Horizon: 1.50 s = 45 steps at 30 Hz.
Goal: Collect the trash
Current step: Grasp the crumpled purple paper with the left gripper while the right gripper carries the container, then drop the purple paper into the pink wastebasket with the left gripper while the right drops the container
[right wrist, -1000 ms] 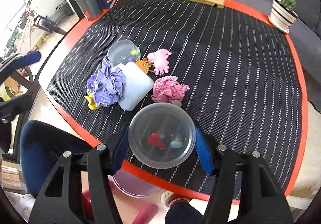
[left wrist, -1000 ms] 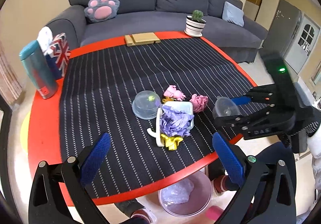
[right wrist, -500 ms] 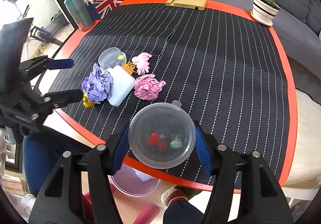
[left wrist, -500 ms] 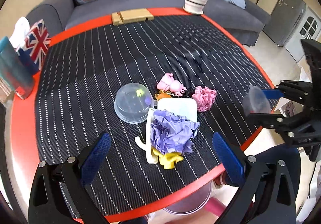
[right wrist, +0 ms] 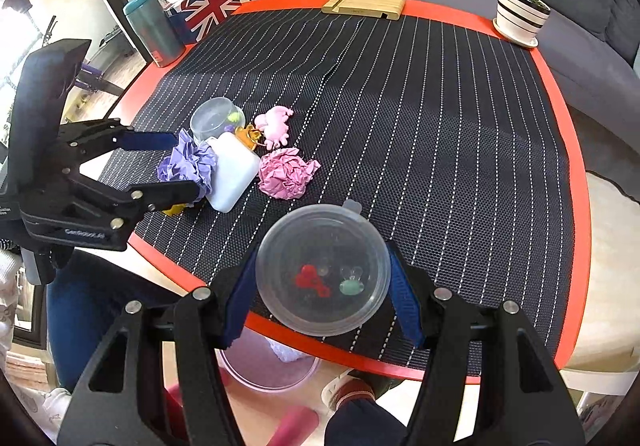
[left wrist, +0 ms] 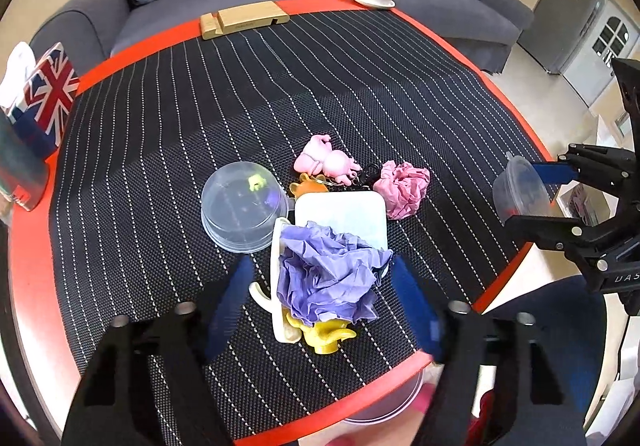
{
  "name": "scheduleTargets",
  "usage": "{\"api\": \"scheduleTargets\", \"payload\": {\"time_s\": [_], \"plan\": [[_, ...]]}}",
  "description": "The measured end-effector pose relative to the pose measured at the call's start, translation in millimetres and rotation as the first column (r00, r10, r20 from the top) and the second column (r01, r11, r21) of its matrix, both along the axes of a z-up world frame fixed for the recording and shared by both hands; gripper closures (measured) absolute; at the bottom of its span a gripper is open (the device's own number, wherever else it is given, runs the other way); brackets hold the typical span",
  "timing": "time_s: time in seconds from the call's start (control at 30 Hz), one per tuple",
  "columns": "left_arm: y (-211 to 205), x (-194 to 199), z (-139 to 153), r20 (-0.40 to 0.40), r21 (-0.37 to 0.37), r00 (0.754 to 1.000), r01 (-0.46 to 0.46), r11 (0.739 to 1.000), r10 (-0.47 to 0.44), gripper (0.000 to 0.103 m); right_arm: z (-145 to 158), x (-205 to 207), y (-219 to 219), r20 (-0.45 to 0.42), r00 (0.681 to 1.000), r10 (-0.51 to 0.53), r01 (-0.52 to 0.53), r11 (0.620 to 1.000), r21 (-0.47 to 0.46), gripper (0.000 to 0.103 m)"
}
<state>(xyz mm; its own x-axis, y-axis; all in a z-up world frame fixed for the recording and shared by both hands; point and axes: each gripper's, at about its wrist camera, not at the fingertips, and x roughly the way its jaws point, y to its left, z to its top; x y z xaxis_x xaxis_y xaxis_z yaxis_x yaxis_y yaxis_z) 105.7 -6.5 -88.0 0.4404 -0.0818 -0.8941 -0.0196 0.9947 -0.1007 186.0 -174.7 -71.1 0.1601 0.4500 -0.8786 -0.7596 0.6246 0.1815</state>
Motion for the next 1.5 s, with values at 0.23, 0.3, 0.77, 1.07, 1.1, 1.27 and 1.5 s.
{"api": "scheduleTargets", "payload": {"time_s": [0.23,0.3,0.77,1.07,1.1,1.27,1.5], "plan": [[0,0,2,0.012,-0.016,1.000,0.011,1.000,-0.011,0.060,2,0,3,0.003,1.000,0.004,-0.004,1.000,0.007,0.043],[1,-2,5,0.024,-0.014,1.000,0.009,1.000,-0.009,0.062,4,0,4,0.007,1.000,0.004,-0.005,1.000,0.013,0.043],[3,-36,40,0.130,-0.014,0.991,-0.007,1.000,0.009,0.066,21,-21,6,0.039,0.999,0.015,-0.017,0.998,0.058,0.043],[-7,-81,57,0.187,-0.004,0.982,-0.018,1.000,0.018,0.066,33,-58,-6,0.061,0.998,0.033,-0.039,0.995,0.094,0.043],[-9,-86,58,0.191,-0.004,0.981,-0.017,1.000,0.018,0.066,34,-64,-8,0.063,0.997,0.037,-0.044,0.994,0.099,0.043],[-21,-111,59,0.211,-0.003,0.977,-0.007,1.000,0.008,0.066,37,-94,-16,0.073,0.995,0.063,-0.071,0.991,0.115,0.043],[-35,-143,57,0.228,-0.021,0.974,0.004,1.000,0.001,0.066,31,-133,-26,0.060,0.993,0.105,-0.112,0.985,0.129,0.043]]}}
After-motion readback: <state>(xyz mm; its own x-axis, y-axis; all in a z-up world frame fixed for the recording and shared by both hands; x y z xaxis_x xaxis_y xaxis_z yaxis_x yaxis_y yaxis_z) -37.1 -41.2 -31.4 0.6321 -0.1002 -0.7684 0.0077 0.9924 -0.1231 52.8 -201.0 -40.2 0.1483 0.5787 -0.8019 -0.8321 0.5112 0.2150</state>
